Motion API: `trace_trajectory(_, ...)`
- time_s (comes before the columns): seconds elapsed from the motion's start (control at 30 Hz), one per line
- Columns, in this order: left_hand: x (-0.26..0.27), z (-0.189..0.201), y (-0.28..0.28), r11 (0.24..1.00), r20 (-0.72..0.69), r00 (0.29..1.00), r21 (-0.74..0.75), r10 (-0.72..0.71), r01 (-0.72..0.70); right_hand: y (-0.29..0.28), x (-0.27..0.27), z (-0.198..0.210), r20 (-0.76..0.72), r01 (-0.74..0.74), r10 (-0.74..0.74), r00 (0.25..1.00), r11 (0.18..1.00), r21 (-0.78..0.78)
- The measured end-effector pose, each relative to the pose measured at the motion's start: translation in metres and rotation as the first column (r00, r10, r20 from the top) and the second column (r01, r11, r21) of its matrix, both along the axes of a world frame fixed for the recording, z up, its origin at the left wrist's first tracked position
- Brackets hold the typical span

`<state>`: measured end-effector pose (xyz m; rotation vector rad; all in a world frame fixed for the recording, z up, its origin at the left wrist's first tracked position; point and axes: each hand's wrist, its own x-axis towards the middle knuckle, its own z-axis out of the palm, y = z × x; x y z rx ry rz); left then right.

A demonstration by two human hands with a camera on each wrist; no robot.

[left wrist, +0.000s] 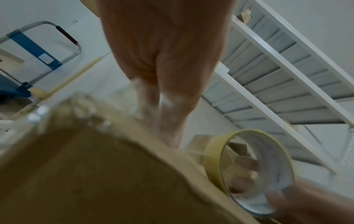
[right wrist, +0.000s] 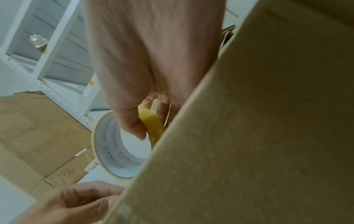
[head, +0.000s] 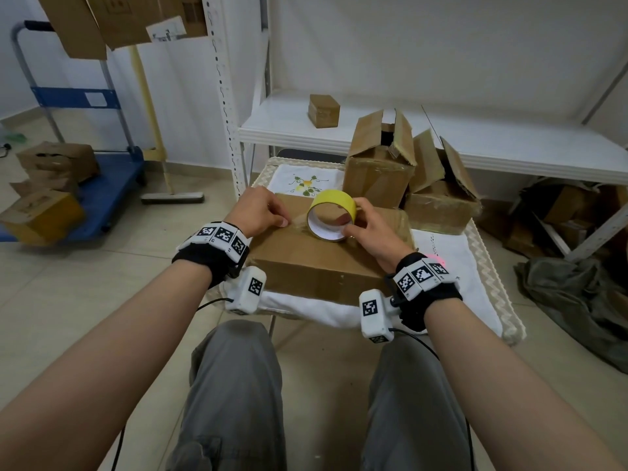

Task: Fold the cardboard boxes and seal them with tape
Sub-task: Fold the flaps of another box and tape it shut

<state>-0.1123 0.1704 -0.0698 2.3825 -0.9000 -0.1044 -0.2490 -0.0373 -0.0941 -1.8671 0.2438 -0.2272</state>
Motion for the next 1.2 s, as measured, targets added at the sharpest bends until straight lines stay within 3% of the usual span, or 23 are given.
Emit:
trace_trajectory(0.2, 0.000, 0.002, -0.008, 1.000, -0.036, 0.999, -0.005, -0.030, 0.029, 0.002, 0.005, 0.011, 0.112, -0.030, 0.039, 0.993, 0.996, -0.082)
trace_trajectory(0.53, 0.002, -0.002, -0.009, 0.994, -0.027, 0.999, -0.102, -0.030, 0.027, 0.002, 0.016, 0.023, 0.163, -0.033, 0.079, 0.983, 0.962, -0.270)
trace_trajectory(0.87, 0.002, -0.013, -0.016, 0.999, -0.047, 0.999, -0.043, 0.001, -0.003, -0.001, 0.021, 0.016, 0.073, -0.025, 0.054, 0.996, 0.937, -0.349)
trace_trajectory(1.2, 0.003, -0.020, -0.018, 0.998, -0.052, 0.997, -0.015, 0.057, -0.057, -0.002, 0.017, 0.016, 0.095, 0.044, -0.001, 0.995, 0.890, -0.453)
